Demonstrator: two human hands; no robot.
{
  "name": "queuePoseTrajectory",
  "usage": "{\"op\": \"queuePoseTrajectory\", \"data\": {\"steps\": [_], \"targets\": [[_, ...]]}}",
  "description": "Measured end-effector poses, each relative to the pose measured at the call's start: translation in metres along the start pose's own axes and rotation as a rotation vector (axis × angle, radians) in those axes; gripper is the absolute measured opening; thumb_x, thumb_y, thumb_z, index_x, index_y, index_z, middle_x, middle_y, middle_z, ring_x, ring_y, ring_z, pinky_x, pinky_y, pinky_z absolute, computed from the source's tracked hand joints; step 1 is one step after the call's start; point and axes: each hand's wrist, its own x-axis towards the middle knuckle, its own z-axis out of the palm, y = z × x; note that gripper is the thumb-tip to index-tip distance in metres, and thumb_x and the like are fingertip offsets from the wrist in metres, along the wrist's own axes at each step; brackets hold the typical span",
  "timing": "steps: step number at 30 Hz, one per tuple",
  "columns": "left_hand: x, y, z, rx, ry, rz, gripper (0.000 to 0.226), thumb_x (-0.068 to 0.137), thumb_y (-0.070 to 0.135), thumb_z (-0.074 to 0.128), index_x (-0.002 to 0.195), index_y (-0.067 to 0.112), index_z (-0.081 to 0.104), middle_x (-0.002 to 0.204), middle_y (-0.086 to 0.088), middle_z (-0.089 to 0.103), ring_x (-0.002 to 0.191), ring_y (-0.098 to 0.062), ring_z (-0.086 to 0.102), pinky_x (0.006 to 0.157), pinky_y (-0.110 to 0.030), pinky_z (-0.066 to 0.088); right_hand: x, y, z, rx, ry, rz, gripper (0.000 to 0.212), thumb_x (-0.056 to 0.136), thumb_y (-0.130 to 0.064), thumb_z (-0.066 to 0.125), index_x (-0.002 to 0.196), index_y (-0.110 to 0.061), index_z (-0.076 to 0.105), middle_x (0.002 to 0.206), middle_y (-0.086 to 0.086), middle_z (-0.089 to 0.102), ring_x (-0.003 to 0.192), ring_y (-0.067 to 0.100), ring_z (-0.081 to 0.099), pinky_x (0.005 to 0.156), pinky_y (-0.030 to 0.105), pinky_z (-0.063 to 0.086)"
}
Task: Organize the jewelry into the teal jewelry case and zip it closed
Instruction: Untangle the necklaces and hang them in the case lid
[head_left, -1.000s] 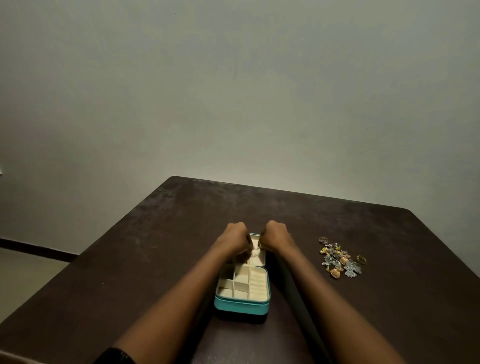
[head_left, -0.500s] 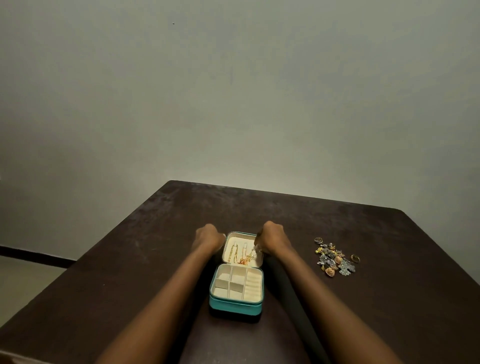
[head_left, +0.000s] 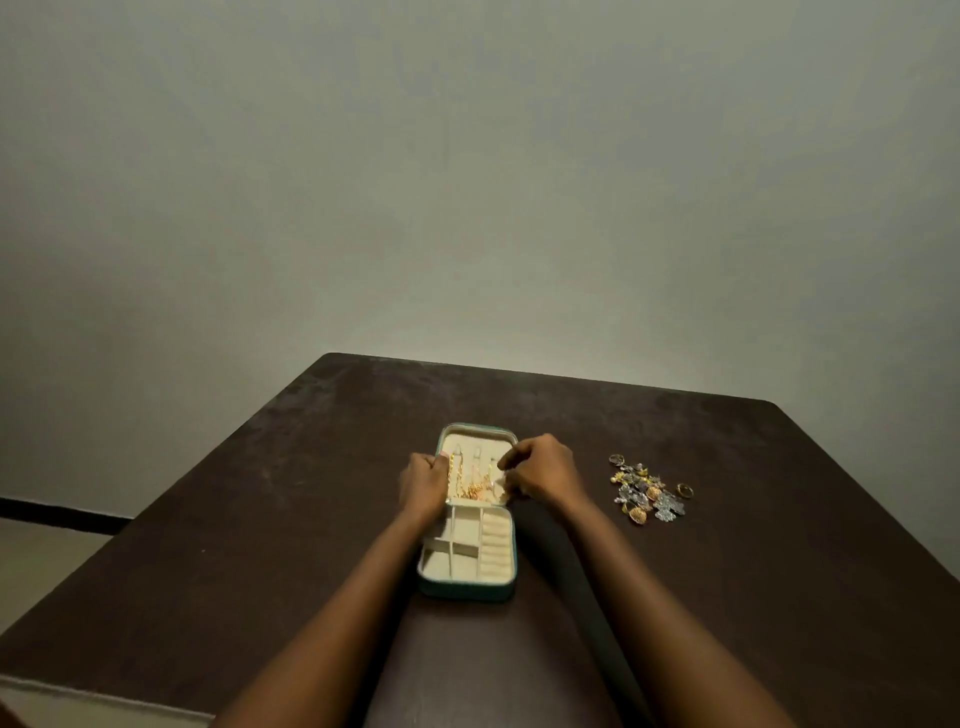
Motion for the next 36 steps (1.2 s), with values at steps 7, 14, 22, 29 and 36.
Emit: {"op": "queuePoseTrajectory", "data": {"steps": [7,14,22,29,36], "targets": [[-0.010,0.006,0.014,-0.457,-0.044,0.068,0.017,0.099,0.028,0.040,0.112,0.018,0.041,0.108,-0.009,0.062,0.093,-0.024,0.062,0.088,-0.046,0.052,-0.017,0.015,-0.009,0.133,0.253,-0.004,0.028,0.081,0.007,0.055,0.089,-0.012,0.074,0.090,0.005,0.073,0.080,0.016,0.067,0.078,0.034,0.058],[-0.025,0.010,0.031,-0.708,-0.103,0.200,0.026,0.101,0.017,0.037,0.125,0.014,0.046,0.105,-0.010,0.062,0.089,-0.022,0.061,0.080,-0.039,0.051,-0.022,0.034,-0.017,0.199,0.339,0.004,0.029,0.081,-0.002,0.062,0.107,-0.011,0.068,0.105,0.005,0.070,0.094,0.017,0.064,0.085,0.034,0.053],[-0.018,0.015,0.044,-0.558,-0.119,0.277,0.019,0.096,0.031,0.046,0.112,0.035,0.056,0.109,-0.007,0.066,0.102,-0.029,0.064,0.089,-0.050,0.052,-0.020,0.052,-0.011,0.143,0.246,0.023,0.028,0.079,-0.006,0.056,0.101,-0.017,0.070,0.097,0.002,0.073,0.090,0.018,0.067,0.074,0.031,0.053],[-0.010,0.012,0.053,-0.543,-0.125,0.263,0.027,0.098,0.020,0.042,0.122,0.011,0.051,0.100,-0.006,0.064,0.091,-0.021,0.064,0.080,-0.036,0.056,-0.007,0.060,-0.009,0.225,0.208,0.045,0.025,0.081,-0.017,0.060,0.104,-0.018,0.071,0.101,0.001,0.073,0.088,0.014,0.067,0.080,0.035,0.055],[0.004,0.007,0.061,-0.523,-0.090,0.168,0.028,0.099,0.017,0.042,0.120,0.003,0.053,0.103,-0.013,0.064,0.078,-0.013,0.061,0.069,-0.023,0.052,0.004,0.063,-0.005,0.059,0.396,-0.057,0.030,0.085,-0.006,0.058,0.113,-0.010,0.064,0.114,0.007,0.062,0.099,0.017,0.058,0.080,0.022,0.045]]}}
